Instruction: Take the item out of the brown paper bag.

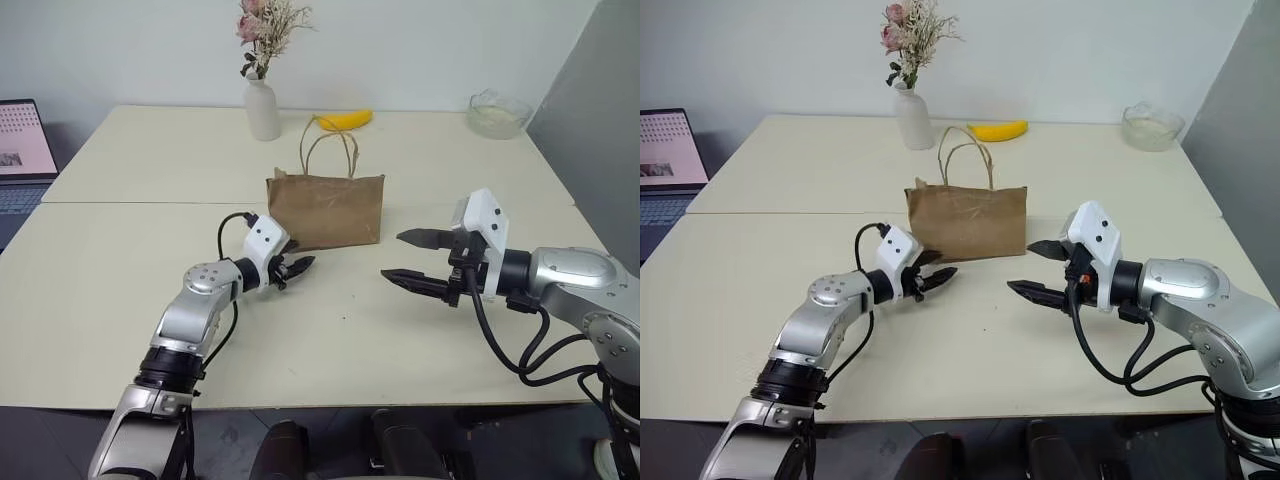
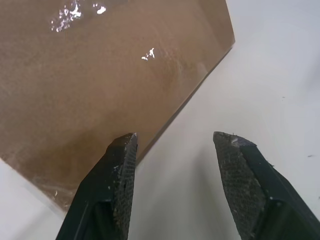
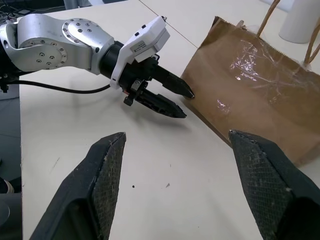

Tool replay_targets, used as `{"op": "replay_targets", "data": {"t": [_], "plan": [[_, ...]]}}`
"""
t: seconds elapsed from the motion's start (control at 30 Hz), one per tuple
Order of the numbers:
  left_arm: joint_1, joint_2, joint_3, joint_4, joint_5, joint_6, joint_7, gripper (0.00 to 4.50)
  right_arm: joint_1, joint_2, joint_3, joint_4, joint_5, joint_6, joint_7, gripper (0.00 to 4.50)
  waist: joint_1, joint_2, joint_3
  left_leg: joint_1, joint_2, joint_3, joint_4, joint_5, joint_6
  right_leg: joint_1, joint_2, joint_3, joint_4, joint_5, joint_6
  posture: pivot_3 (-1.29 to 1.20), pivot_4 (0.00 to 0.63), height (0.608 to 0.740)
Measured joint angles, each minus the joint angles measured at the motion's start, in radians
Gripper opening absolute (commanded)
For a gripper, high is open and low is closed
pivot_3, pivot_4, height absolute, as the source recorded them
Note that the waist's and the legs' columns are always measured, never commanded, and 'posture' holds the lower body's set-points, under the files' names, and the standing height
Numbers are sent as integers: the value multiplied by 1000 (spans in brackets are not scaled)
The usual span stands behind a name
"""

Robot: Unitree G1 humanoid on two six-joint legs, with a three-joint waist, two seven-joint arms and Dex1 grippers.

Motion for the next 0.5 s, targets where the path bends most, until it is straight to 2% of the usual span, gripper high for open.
{"op": "replay_targets", "data": {"t": [0.23,0.33,0.5], "plan": [[22,7,17,-20,-12,-11,-23,2537,-9,3,2,0,0,0,0,3449,-1,0,0,0,0,0,0,0,0,0,0,0,0,0,0,0,150,740],[119,28,64,-174,-65,37,-20,2537,-10,8,3,0,0,0,-7,3449,-5,0,0,0,1,1,-2,0,0,-1,0,1,-1,0,0,0,150,740],[317,42,227,-633,-235,187,44,2537,-15,49,10,23,-19,-27,-31,3449,-3,0,0,-1,1,2,-2,0,0,-3,-1,2,0,0,0,0,150,740]]}}
